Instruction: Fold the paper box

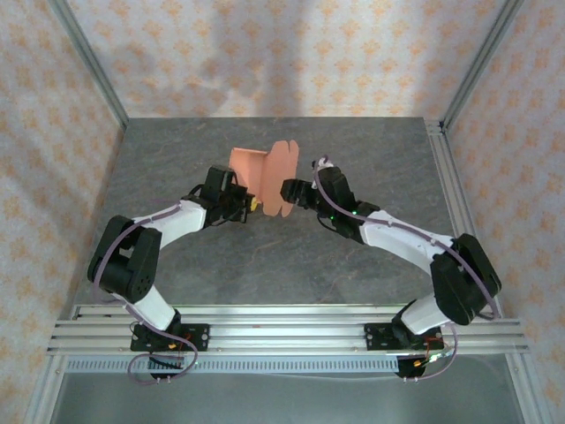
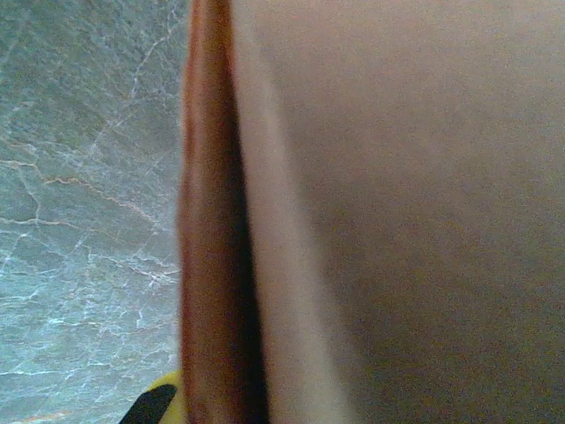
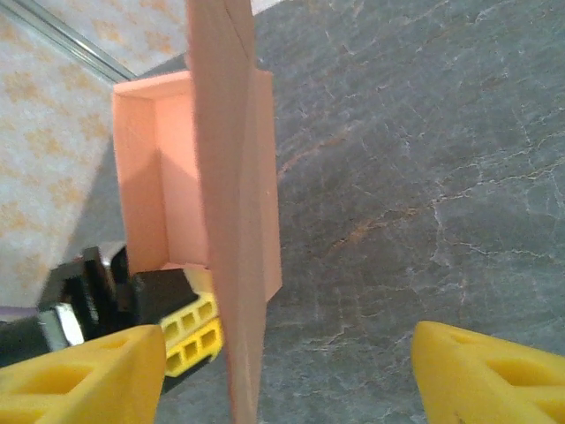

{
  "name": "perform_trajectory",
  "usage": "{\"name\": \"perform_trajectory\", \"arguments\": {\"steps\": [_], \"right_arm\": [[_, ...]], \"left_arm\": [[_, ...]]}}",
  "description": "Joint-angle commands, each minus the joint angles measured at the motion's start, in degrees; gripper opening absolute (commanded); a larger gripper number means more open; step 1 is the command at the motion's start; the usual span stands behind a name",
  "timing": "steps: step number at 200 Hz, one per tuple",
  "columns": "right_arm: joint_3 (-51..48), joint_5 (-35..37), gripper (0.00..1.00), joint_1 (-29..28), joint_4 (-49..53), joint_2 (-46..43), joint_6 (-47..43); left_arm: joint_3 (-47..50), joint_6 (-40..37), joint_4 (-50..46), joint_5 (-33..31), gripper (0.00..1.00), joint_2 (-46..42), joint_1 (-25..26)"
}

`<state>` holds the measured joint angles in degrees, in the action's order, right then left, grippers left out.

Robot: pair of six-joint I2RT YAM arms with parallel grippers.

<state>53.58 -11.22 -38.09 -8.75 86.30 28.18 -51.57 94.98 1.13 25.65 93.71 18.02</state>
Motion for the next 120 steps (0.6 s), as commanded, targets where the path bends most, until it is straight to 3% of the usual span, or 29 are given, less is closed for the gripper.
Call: {"name": "perform_trajectory", "arguments": {"steps": [1, 45, 51, 76, 120], "right_arm": [[2.33, 0.06, 0.58, -0.57, -3.62, 1.98, 0.04], [5.08, 0.77, 0.00, -0.61, -0.47, 3.51, -1.75], [5.68, 1.33, 0.00, -0.59, 0.79, 3.39, -2.37], [8.61, 2.69, 0.00, -0.59, 6.81, 3.61, -4.92], [13.59, 4.66, 0.00, -0.18, 15.94, 5.44, -7.76]], "left_arm": [[-0.43, 2.05, 1.97, 1.14, 0.00, 0.58, 0.34], [-1.30, 0.56, -0.38, 0.52, 0.00, -0.05, 0.41], [-1.03, 0.63, -0.45, 0.30, 0.02, -0.26, 0.40], [-0.62, 0.58, -1.01, 0.84, 0.31, -0.38, 0.46], [-0.55, -0.94, -2.92, 1.69, 0.71, -2.35, 0.91]]}}
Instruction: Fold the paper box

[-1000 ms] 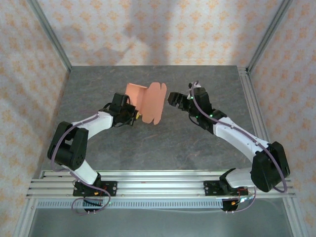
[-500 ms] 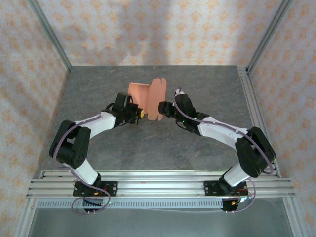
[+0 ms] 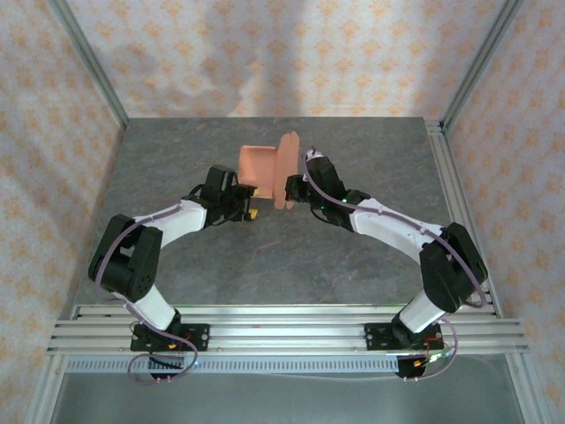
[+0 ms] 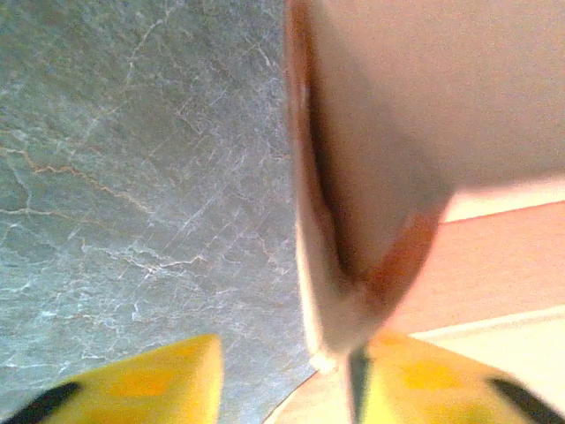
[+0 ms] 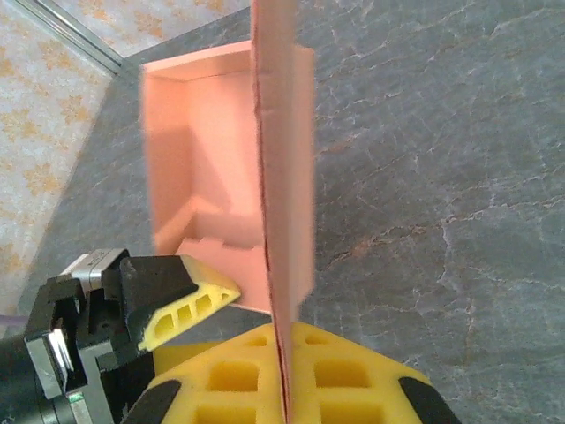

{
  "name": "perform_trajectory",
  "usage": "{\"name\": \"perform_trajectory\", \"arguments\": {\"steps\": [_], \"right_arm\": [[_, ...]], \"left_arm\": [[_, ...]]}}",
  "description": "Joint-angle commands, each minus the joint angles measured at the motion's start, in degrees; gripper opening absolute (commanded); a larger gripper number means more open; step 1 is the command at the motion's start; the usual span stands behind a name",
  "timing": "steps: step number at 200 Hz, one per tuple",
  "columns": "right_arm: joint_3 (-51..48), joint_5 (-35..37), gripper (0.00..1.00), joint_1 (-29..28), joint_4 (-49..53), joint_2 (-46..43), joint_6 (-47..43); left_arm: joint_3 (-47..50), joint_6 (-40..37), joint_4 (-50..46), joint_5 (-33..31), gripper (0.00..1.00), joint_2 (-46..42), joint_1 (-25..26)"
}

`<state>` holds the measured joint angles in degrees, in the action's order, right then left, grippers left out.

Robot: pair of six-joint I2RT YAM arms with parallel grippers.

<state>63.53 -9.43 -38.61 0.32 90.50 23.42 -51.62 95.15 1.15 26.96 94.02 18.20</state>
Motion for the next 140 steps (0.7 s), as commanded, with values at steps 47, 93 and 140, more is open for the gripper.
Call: {"name": "perform_trajectory", "arguments": {"steps": [47, 93, 140], "right_arm": [[11.13, -4.46, 0.00, 4.28, 18.23, 4.20, -5.86], [21.50, -13.83, 0.00, 8.94, 39.08, 7.34, -13.80], [31.18, -19.85, 0.00, 11.90, 60.78, 12.11, -32.06]], "left_arm": [[-4.80, -14.53, -16.38, -2.88, 1.00, -8.15, 0.89], [-9.92, -31.76, -28.72, -7.94, 1.00, -9.65, -2.34], [-16.26, -49.63, -33.79, -4.61, 1.00, -4.71, -6.03]]}}
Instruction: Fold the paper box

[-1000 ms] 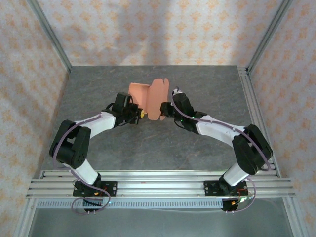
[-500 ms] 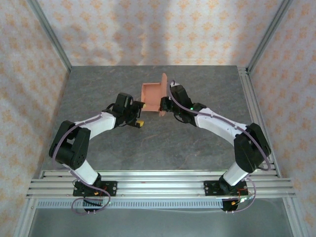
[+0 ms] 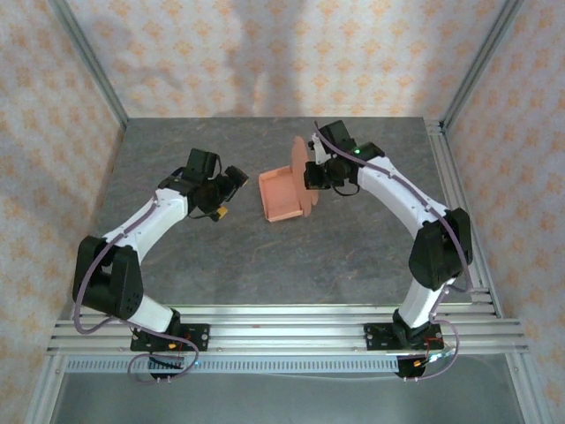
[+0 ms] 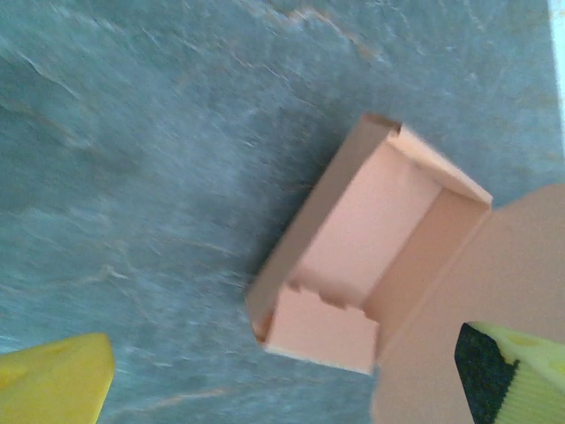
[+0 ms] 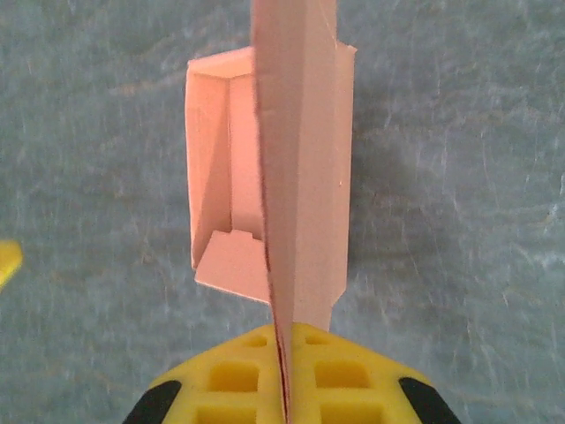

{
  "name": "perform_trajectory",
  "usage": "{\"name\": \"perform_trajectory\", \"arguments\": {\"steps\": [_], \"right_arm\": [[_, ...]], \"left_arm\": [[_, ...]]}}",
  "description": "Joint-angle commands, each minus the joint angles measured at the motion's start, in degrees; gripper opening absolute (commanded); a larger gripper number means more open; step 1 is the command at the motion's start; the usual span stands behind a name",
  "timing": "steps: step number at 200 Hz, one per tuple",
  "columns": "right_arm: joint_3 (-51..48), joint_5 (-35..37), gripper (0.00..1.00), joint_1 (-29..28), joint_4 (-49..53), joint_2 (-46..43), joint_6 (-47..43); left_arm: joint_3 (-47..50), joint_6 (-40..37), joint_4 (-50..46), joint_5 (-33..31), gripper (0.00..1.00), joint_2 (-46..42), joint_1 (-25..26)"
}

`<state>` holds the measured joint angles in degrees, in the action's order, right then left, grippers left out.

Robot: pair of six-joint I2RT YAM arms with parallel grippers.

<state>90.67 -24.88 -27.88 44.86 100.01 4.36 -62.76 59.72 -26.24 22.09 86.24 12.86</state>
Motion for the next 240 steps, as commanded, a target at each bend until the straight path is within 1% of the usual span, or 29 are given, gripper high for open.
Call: {"name": "perform_trajectory", "arguments": {"steps": [1, 11, 20, 30, 38, 49, 53, 59, 62, 71, 79, 88, 95, 98, 114, 128, 140, 159, 184, 204, 220, 240], "right_arm": [[4.18, -4.39, 0.00, 1.21, 16.49, 2.71, -13.43], [6.05, -3.72, 0.00, 1.47, 19.47, 4.39, -17.08], [8.13, -2.64, 0.00, 1.71, 21.89, 6.24, -20.06], [10.58, -1.69, 0.00, 2.08, 23.93, 8.31, -22.53], [12.92, -0.44, 0.01, 2.27, 25.34, 10.08, -23.93], [15.99, 0.94, 0.14, 2.66, 26.39, 11.95, -25.22], [16.90, 1.11, 0.21, 2.78, 26.53, 12.41, -25.38], [17.99, 1.20, 0.34, 3.04, 26.38, 12.58, -25.45], [18.42, 1.16, 0.39, 3.13, 26.22, 12.57, -25.45], [18.94, 1.16, 0.52, 3.41, 25.16, 11.80, -25.45], [18.53, 1.57, 0.63, 3.52, 23.70, 10.62, -25.10], [17.40, 2.33, 0.72, 3.69, 21.59, 8.79, -24.27], [16.06, 2.61, 0.75, 3.79, 19.87, 7.18, -23.32], [15.33, 2.69, 0.79, 3.77, 18.96, 6.44, -22.81], [10.16, 2.96, 0.87, 3.90, 13.60, 1.44, -19.54], [4.23, 4.03, 0.89, 4.13, 7.53, -3.75, -16.17], [-1.42, 5.22, 0.89, 4.15, 2.26, -8.85, -13.15], [-9.64, 6.77, 0.89, 4.13, -3.85, -16.42, -10.48], [-16.97, 7.70, 0.89, 4.18, -6.89, -23.56, -8.55], [-20.41, 7.12, 0.89, 4.17, -6.97, -27.16, -7.54], [-22.62, 6.55, 0.89, 4.21, -7.20, -29.25, -6.59], [-24.45, 6.41, 0.89, 4.23, -7.03, -30.75, -5.84]], "left_arm": [[-5.45, -15.08, -6.74, 0.25, 1.00, 3.37, -0.72], [-9.21, -21.05, -11.57, -1.11, 1.00, 6.12, -0.78], [-12.75, -25.57, -16.35, -4.32, 1.00, 8.32, -0.78], [-13.76, -30.61, -16.75, -6.18, 1.00, 9.60, -0.77], [-13.09, -33.01, -15.31, -7.93, 1.00, 9.42, -0.76], [-11.88, -36.08, -12.20, -8.76, 1.00, 8.70, -0.79], [-11.51, -36.93, -11.22, -9.11, 1.00, 8.42, -0.81], [-11.34, -38.29, -10.21, -9.72, 1.00, 8.21, -0.76], [-11.35, -39.29, -9.64, -9.48, 1.00, 8.19, -0.69], [-11.33, -43.01, -7.67, -7.86, 0.96, 7.95, -0.58], [-11.08, -46.16, -6.12, -7.77, 0.93, 7.65, -0.09], [-11.02, -50.56, -4.48, -7.30, 0.92, 7.34, 0.78], [-10.89, -54.10, -3.22, -6.89, 0.92, 7.15, 1.61], [-10.76, -55.35, -2.70, -6.85, 0.92, 7.19, 1.98], [-10.53, -64.86, -0.97, -4.48, 0.90, 7.81, 3.82], [-12.04, -72.44, -2.57, -2.90, 0.88, 9.93, 5.12], [-14.48, -76.74, -5.16, -0.02, 0.84, 12.56, 5.29], [-19.13, -84.21, -9.46, 4.28, 0.69, 16.55, 5.62], [-22.13, -93.16, -11.94, 2.55, 0.58, 19.88, 7.98], [-25.18, -96.59, -13.49, 0.77, 0.51, 22.79, 8.93], [-28.63, -97.36, -15.20, 0.45, 0.45, 26.63, 9.27], [-31.81, -97.52, -15.83, -1.42, 0.41, 29.64, 10.20]]}}
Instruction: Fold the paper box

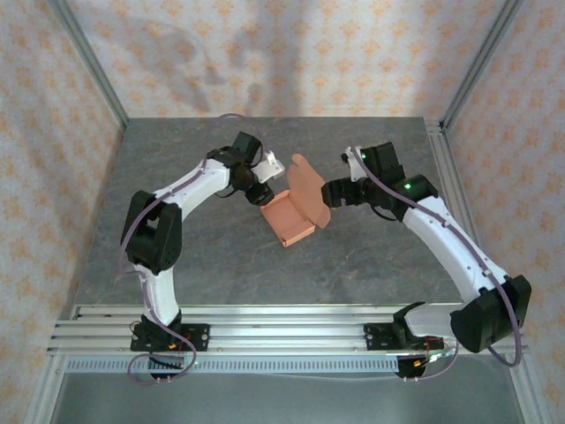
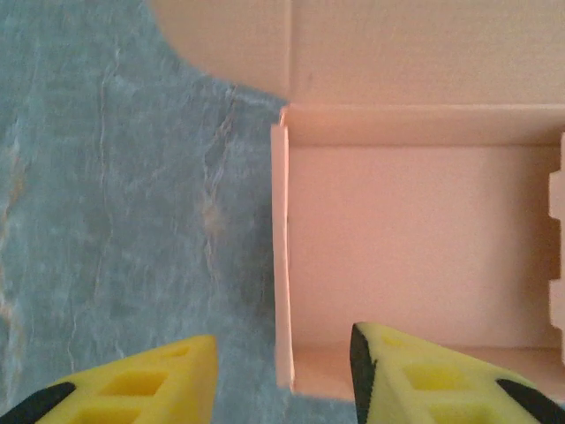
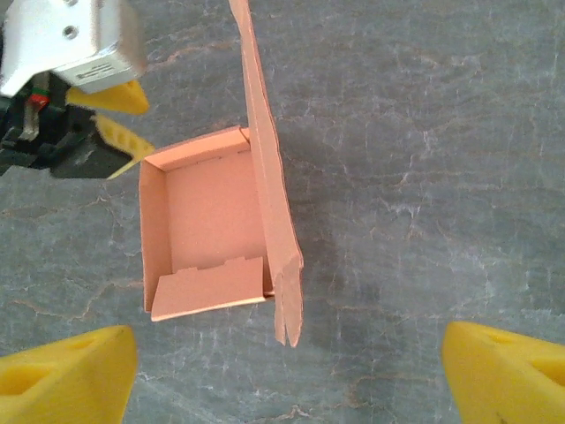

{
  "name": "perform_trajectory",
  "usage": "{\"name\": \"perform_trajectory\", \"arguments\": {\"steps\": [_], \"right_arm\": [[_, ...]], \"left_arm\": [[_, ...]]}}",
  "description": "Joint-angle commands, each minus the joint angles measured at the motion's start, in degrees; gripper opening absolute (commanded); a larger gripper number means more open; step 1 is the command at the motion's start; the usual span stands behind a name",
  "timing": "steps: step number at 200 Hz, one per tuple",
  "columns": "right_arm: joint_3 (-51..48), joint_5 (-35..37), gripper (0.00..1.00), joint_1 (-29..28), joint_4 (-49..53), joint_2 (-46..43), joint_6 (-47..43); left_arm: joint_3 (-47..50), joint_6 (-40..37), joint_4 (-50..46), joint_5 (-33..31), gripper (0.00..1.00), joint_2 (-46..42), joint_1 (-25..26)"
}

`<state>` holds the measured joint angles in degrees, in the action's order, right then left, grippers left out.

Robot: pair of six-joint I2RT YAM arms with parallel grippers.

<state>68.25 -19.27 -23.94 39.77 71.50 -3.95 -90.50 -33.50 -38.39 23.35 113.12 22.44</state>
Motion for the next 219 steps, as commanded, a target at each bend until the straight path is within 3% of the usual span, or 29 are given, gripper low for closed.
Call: {"name": "perform_trajectory", "arguments": {"steps": [1, 26, 93, 129, 172, 195, 219], "right_arm": [[-2.13, 0.80, 0.89, 0.30, -1.91, -2.34, 2.46], [-2.68, 1.87, 0.89, 0.28, -1.11, -3.15, 2.39], [-2.77, 4.05, 0.89, 0.28, -0.75, -3.32, 1.13], [-2.77, 4.06, 0.89, 0.30, -0.66, -3.37, 1.22], [-2.77, 4.85, 0.89, 0.23, -0.64, -3.35, 0.96], [-2.65, 4.77, 0.89, 0.28, -0.95, -3.38, 0.72], [-2.46, 4.50, 0.89, 0.28, -1.33, -3.38, 0.23]], "left_arm": [[-4.25, -4.34, -3.69, -2.78, 0.41, 2.82, 0.70], [-7.58, -4.15, -5.28, -4.54, 0.38, 6.19, 1.67], [-9.65, -2.38, -5.78, -1.81, 0.22, 9.65, 2.78], [-9.74, -1.06, -6.04, -7.00, 0.16, 11.50, 3.74], [-9.03, 1.99, -4.18, -8.15, 0.05, 11.70, 3.84], [-6.78, 3.32, -2.11, -8.19, 0.05, 10.10, 3.83], [-3.46, 4.21, 0.85, -8.83, 0.13, 7.75, 3.83]]}}
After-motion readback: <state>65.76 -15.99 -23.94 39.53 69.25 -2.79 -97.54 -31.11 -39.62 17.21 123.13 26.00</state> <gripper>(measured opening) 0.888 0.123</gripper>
